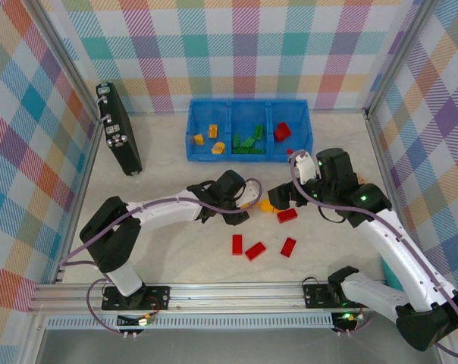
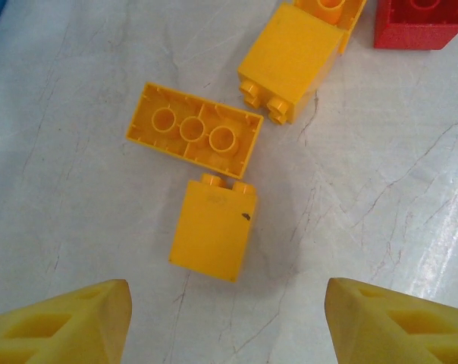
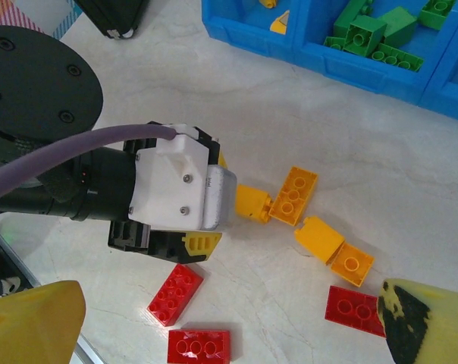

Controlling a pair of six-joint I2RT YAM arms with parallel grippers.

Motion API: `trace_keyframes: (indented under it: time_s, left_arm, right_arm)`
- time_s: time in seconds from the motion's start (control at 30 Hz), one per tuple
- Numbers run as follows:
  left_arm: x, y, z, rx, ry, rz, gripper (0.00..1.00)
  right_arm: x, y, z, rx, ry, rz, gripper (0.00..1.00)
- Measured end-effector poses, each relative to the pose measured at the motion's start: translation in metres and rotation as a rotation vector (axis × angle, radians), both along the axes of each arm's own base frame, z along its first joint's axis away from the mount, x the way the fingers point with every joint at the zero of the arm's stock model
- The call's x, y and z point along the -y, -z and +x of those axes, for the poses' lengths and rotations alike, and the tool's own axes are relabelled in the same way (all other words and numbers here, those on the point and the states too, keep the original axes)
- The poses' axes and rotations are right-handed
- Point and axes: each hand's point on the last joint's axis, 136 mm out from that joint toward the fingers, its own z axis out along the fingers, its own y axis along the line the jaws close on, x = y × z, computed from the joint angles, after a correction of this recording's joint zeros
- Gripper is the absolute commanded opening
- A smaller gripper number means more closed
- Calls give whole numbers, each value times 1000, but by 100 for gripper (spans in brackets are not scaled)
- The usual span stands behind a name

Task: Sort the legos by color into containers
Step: Pick up the lego from the center of the table.

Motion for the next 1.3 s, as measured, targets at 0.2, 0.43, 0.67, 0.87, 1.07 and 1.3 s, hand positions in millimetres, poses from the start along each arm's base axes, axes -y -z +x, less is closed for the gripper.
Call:
trace_keyframes:
  time_s: [0.2,0.43,0.67,0.87,1.07,1.3]
  left_arm:
    - [6,18,5,-15,17,33,70]
    - [15,32,13,-22,44,69,69]
    - [21,42,14,-60,66,100,57]
    - [19,53,10,-107,71,131,47]
    - [16,58,7,-132,51,140,35]
    - [5,53,7,-139,-1,129,25]
  right_arm:
    - [-1,6,3,-14,1,-13,99]
    - [4,13,11,-25,30,-41,99]
    - [8,19,17,-26,43,-71,99]
    - [11,21,20,-26,57,-85,99]
    - [11,21,20,-24,58,-87,99]
    - [10,17,18,-15,48,-75,99]
